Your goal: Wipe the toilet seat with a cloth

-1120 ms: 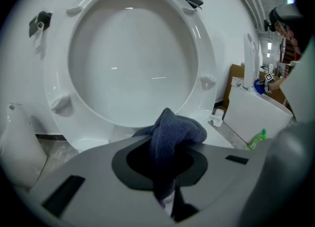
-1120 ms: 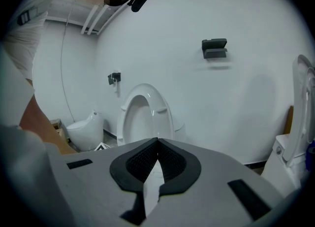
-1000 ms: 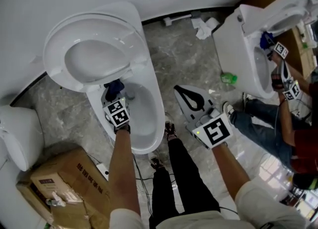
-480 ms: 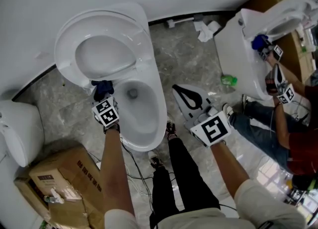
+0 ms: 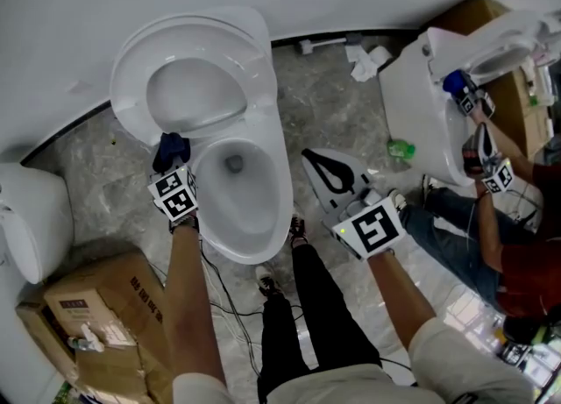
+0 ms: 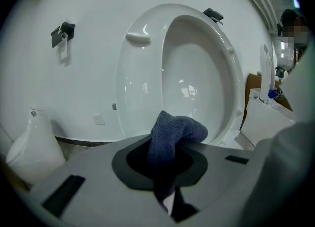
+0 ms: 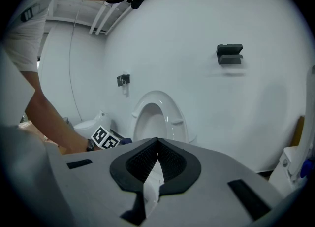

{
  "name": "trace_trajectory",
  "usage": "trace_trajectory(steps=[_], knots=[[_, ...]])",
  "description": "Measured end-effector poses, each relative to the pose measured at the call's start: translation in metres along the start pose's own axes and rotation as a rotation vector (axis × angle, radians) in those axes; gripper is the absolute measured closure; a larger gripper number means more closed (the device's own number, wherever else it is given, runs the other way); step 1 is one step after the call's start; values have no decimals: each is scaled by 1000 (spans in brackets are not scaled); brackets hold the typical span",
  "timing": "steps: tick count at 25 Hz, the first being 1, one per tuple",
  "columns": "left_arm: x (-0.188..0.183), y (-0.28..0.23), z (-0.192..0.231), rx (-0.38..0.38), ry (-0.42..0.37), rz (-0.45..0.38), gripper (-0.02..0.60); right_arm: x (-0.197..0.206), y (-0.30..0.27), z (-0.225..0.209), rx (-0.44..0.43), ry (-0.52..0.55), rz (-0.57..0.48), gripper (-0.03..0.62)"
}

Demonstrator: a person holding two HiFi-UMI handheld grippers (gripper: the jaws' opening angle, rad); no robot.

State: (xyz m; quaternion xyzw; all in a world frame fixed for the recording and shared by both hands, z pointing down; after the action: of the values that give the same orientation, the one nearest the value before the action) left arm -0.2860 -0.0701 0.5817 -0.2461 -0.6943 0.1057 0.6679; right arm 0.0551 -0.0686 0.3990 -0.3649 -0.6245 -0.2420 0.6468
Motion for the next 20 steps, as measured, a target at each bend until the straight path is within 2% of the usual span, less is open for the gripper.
trace_trajectory(steps=[10, 20], knots=[[-37, 7, 26, -21, 19, -47, 543, -23, -5, 4, 9, 15, 7, 571], [-78, 13, 38, -9, 5, -120, 544, -29, -7, 4, 24, -2, 29, 571]])
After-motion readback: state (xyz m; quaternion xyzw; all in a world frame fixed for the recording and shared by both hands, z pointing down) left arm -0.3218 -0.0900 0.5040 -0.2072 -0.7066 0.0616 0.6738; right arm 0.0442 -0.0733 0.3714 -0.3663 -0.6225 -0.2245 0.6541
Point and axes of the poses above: the fingertips, and each gripper's own axes: y backward along the fingers, z to its left, x out of its underside, the point moved 7 cm from there along y, backward along the fingers, and after that the axes turned 8 degrees about -z, right-handed, at the moved point
